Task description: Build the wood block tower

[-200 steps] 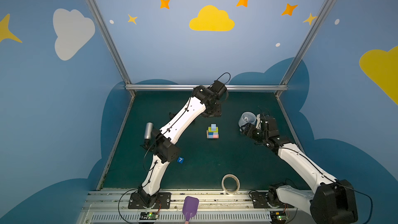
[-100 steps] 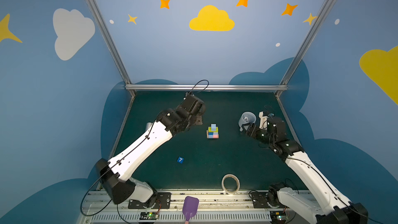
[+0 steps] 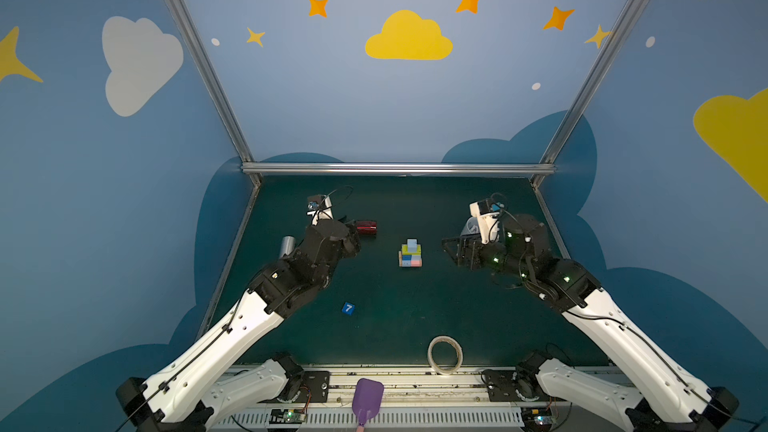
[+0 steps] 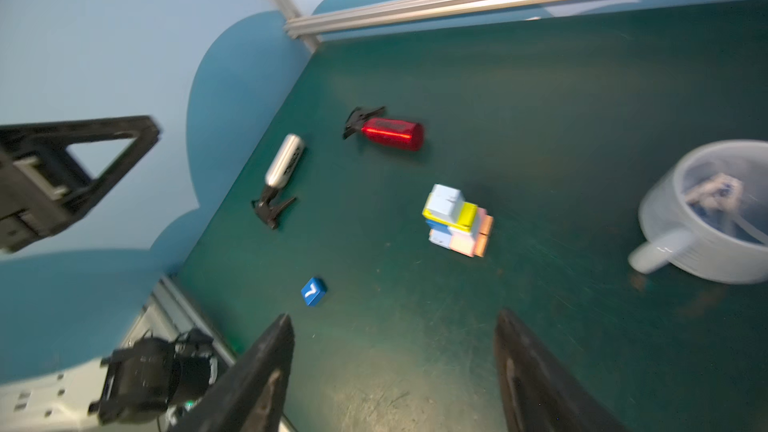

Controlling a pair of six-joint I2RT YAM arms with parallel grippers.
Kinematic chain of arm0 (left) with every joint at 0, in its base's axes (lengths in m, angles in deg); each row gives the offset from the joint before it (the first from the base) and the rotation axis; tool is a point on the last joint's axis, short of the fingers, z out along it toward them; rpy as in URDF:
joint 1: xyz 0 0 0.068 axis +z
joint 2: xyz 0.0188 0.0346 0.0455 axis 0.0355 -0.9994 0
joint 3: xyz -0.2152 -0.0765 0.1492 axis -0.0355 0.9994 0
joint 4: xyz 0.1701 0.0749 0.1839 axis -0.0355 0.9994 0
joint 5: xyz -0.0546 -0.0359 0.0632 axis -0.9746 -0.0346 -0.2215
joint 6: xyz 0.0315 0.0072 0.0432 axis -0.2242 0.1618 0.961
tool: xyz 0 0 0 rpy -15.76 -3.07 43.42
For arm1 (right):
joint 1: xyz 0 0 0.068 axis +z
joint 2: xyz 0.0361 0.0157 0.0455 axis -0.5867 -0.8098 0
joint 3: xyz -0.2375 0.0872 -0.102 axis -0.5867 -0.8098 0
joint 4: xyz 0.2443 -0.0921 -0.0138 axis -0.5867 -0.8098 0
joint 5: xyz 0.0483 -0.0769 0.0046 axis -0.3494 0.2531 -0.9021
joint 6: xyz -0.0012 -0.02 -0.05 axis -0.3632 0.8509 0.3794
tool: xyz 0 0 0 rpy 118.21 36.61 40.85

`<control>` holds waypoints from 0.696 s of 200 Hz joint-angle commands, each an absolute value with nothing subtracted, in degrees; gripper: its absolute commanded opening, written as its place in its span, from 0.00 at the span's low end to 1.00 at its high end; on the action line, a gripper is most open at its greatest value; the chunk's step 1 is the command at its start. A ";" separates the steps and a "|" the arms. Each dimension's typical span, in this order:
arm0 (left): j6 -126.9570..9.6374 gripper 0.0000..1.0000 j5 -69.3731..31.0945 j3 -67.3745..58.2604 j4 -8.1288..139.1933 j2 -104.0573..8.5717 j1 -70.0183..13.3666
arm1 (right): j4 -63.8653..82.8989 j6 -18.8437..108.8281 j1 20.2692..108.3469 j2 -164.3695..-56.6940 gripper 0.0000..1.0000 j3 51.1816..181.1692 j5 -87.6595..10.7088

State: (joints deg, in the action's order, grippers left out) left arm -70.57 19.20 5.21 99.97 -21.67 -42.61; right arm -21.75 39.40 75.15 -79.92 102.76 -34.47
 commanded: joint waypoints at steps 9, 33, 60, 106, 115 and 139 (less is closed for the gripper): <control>-70.37 0.74 22.67 11.46 93.73 -15.46 -42.26 | -30.63 46.38 84.69 -86.92 0.74 108.63 -29.41; -70.13 0.76 25.27 14.09 94.84 -10.96 -42.07 | -36.49 49.93 92.86 -95.07 0.74 114.45 -25.42; -70.57 0.78 31.01 16.60 98.03 -5.94 -41.79 | -41.61 52.85 99.01 -104.17 0.74 120.64 -24.52; -71.20 0.80 35.94 20.69 101.10 3.37 -40.86 | -46.09 54.90 103.00 -117.09 0.74 128.19 -26.46; -71.20 0.80 36.64 21.07 101.76 5.04 -40.66 | -45.88 55.12 103.29 -119.22 0.74 129.18 -27.62; -71.38 0.80 38.83 21.71 103.97 8.91 -40.54 | -44.72 57.10 103.92 -124.51 0.74 131.87 -30.41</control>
